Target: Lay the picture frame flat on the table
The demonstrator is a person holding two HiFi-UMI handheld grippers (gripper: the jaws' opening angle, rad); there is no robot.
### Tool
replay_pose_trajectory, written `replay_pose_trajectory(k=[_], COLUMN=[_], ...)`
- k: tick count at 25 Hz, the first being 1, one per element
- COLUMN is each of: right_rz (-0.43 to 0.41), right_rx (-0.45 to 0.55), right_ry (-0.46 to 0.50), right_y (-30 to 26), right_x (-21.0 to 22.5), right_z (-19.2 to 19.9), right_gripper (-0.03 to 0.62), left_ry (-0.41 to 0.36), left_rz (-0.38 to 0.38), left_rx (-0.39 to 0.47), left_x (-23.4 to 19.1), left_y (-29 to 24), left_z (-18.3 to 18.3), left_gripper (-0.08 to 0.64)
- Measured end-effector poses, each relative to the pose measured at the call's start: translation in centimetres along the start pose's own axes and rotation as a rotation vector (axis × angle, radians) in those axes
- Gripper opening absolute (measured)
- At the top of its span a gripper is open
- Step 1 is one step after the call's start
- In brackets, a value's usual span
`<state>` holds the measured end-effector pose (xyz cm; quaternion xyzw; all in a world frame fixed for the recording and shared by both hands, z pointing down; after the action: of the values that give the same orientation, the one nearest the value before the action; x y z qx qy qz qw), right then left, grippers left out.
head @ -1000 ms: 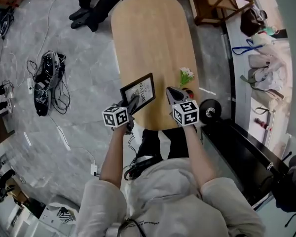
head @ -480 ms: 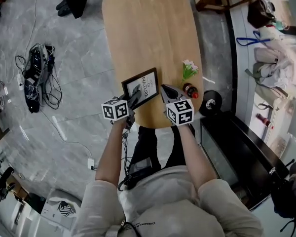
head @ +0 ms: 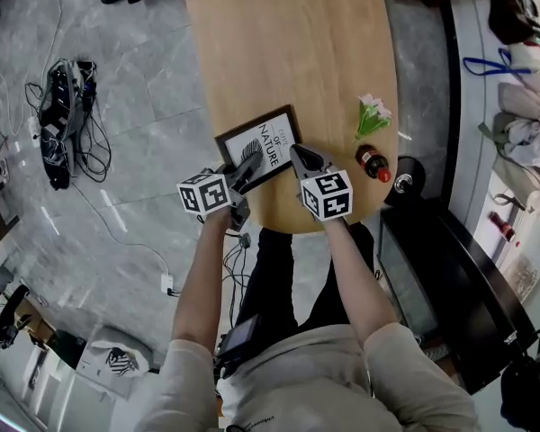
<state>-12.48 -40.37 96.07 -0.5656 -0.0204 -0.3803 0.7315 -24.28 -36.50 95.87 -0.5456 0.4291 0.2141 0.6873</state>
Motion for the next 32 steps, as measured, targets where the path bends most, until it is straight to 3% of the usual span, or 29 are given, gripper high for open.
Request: replay_pose_trajectory(k=[6, 9, 16, 22, 32], right_rz=[-0.024, -0.038, -0.019, -0.003, 0.030], right_rx=[-0.033, -0.024, -0.057, -0.066, -0.065], right_ry=[0.066, 0.110, 0.211, 0.206, 0.227], right_y=[-5.0, -7.0, -9.0, -9.5, -9.8], right_x=[-1.3, -2.1, -3.8, -4.4, -4.5], right_z=[0.3, -0.1, -0.2, 0.1, 0.4], right_gripper=[0.034, 0.034, 0.034, 0.034, 0.034], left_ry=[0.061, 0.062, 0.020, -0.061, -0.082], left_rz=[0.042, 0.026, -0.129, -0.307, -0.359], left_rx=[0.017, 0.031, -0.002, -0.049, -0.045], left_x=[-3.4, -5.3, -8.7, -10.5, -11.2], left_y=[0.8, 1.5, 3.2, 3.9, 4.5], left_z=[0.5, 0.2, -0.4, -0.4, -0.1], left_gripper=[0.028, 0.032, 0.133, 0.245, 0.264])
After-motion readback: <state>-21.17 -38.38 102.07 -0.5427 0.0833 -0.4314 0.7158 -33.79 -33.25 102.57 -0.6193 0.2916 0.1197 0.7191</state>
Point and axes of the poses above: the fingertips, and each gripper's own axes: y backward along the fingers, x to its right, z out of its underside, the point moved 3 cm from there along y, backward along the fingers, and after that the axes turned 13 degrees about -x, right-handed, at the moved point
